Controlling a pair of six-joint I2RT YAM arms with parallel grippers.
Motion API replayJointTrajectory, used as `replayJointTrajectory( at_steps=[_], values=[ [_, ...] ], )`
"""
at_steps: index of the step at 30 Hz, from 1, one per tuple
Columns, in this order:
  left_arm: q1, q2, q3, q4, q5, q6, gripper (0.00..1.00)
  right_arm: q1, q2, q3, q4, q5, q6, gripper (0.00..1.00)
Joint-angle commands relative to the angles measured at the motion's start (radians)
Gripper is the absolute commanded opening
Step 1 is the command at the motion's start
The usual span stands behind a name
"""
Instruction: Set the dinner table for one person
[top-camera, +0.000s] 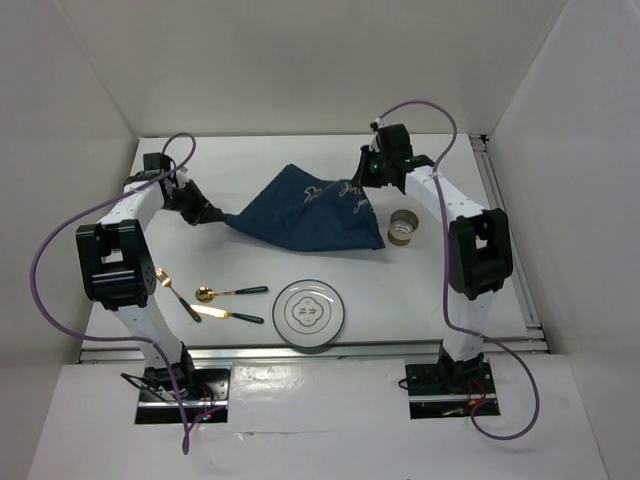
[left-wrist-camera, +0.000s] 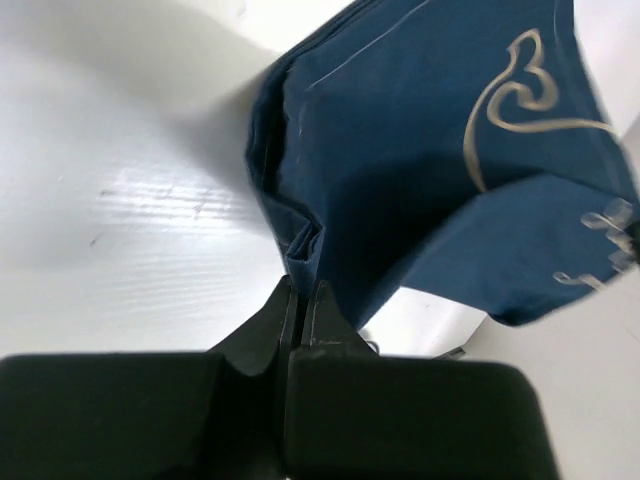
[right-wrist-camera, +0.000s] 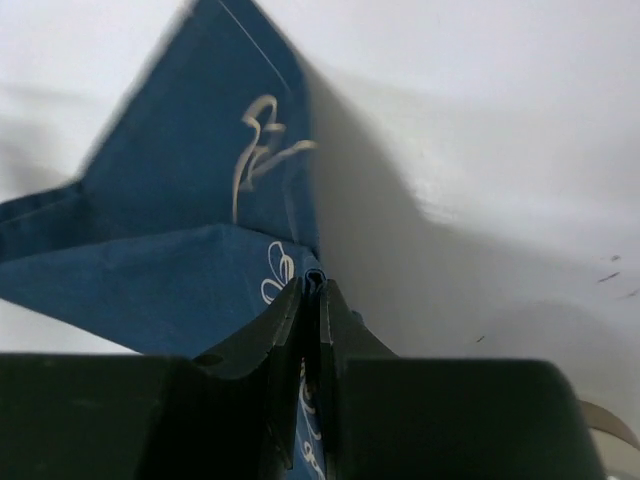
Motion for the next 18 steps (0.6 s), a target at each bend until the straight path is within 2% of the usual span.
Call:
replayJointTrajectory(
  at_steps=[1,4,5,7,12,14,16,17,18],
  values=[
    [0.005,-0.042,-0.026,0.067,-0.005,-0.001,0.00,-0.005,0.045,-0.043,0.022,-0.023,0.023,0.03],
    [0.005,-0.042,-0.046,0.067,-0.016,0.018,0.00,-0.005,0.056,-0.084,0.043,-0.048,0.032,0.08],
    [0.005,-0.042,-0.046,0.067,-0.016,0.019,0.00,-0.005,0.056,-0.095,0.043,-0.048,0.032,0.16],
    [0.005,-0.042,-0.046,0.067,-0.016,0.029,0.00,-0.005,0.056,-0.115,0.063,-0.057,0.032,0.23],
    [0.005,-0.033,-0.046,0.058,-0.016,0.029,0.00,0.004,0.056,-0.160,0.072,-0.057,0.041,0.26],
    [0.005,-0.033,-0.046,0.058,-0.016,0.038,0.00,0.004,0.056,-0.160,0.072,-0.057,0.041,0.43],
    [0.005,-0.023,-0.046,0.058,-0.016,0.038,0.00,0.004,0.056,-0.169,0.081,-0.057,0.041,0.47],
    [0.005,-0.023,-0.037,0.058,-0.016,0.038,0.00,0.014,0.046,-0.169,0.082,-0.057,0.041,0.55],
    [0.005,-0.013,-0.037,0.058,-0.016,0.038,0.00,0.014,0.046,-0.180,0.082,-0.057,0.041,0.55]
  ],
)
